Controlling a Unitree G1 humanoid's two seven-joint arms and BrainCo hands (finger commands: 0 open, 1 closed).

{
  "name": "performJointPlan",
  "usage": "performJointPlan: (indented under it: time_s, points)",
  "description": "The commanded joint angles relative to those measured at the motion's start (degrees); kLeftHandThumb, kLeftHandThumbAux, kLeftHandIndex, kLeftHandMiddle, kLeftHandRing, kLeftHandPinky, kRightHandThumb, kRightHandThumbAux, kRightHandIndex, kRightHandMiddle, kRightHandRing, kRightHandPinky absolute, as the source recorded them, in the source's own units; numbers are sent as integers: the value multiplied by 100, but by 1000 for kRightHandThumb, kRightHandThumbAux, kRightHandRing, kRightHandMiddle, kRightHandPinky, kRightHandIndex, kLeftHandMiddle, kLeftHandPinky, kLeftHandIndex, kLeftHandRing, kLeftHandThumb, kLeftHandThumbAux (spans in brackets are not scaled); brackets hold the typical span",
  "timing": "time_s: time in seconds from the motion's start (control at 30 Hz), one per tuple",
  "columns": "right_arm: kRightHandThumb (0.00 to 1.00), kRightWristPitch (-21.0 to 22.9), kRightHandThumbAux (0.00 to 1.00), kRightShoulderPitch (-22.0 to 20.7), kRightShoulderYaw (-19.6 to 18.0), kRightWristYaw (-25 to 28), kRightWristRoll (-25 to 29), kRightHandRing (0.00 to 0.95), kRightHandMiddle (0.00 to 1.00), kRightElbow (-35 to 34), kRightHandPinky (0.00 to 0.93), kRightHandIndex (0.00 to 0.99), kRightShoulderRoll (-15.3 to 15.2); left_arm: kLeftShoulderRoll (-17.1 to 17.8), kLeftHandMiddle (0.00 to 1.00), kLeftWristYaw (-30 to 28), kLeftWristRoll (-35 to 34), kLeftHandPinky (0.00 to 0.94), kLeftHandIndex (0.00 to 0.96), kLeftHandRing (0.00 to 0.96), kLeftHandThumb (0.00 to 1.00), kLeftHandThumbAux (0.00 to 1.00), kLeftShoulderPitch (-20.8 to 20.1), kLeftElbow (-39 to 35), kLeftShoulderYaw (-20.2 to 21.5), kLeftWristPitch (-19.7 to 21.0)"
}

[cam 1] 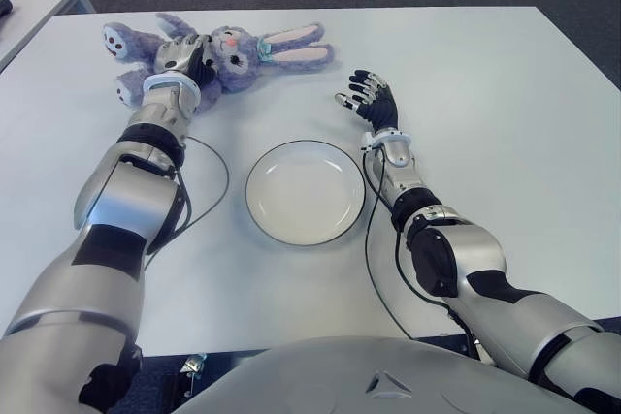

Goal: Put the doll into the plate.

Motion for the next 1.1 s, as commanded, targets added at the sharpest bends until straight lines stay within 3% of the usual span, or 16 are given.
performJointPlan:
  time_s: [0.03, 0.1, 0.17, 0.2, 0.37, 0.5, 0.57, 0.6, 0.7, 1.0, 1.1]
  points:
    - [114, 543, 925, 1245, -1, -85, -34, 216, 255, 709, 189, 230, 612, -188, 178, -12, -179, 211, 171, 161, 711, 473, 584, 242, 136, 299]
    - [108, 541, 925, 1250, 9, -89, -42, 212, 252, 708, 183, 227, 610, -202, 219, 44, -213, 253, 236, 195, 729, 476, 610, 239, 175, 294]
    - [105, 546, 925, 1251, 16, -91, -45, 210, 251, 708, 186, 225, 608, -215, 249, 105, -242, 260, 396, 215, 724, 660, 641, 234, 214, 273]
    - [102, 547, 925, 1251, 19, -92, -45, 210, 251, 708, 189, 224, 608, -219, 262, 128, -251, 258, 415, 222, 726, 679, 654, 232, 226, 263]
    - [100, 554, 930, 1251, 21, -101, -34, 216, 256, 706, 199, 235, 613, -235, 334, 268, -311, 276, 432, 274, 735, 681, 768, 220, 305, 158]
    - [99, 543, 932, 1253, 28, -106, -26, 223, 261, 706, 204, 240, 615, -245, 403, 314, -339, 358, 436, 359, 738, 679, 805, 217, 342, 122]
    - [97, 534, 932, 1253, 28, -102, -22, 224, 261, 704, 203, 240, 616, -256, 427, 332, -342, 397, 482, 392, 836, 660, 817, 215, 342, 115]
    - [89, 529, 936, 1254, 28, -98, -20, 227, 263, 704, 203, 239, 615, -263, 446, 342, -343, 475, 471, 458, 847, 656, 824, 214, 338, 112]
    - [70, 511, 945, 1257, 20, -83, -8, 231, 267, 702, 200, 246, 613, -291, 477, 363, -358, 549, 432, 552, 847, 657, 840, 209, 338, 105]
    - [53, 506, 954, 1250, 11, -67, 2, 236, 273, 701, 199, 256, 597, -420, 505, 452, -342, 590, 408, 619, 844, 660, 962, 174, 285, 48]
    - [48, 500, 953, 1251, 14, -71, -2, 236, 273, 701, 198, 254, 595, -442, 503, 450, -318, 556, 409, 613, 844, 660, 996, 161, 239, 17]
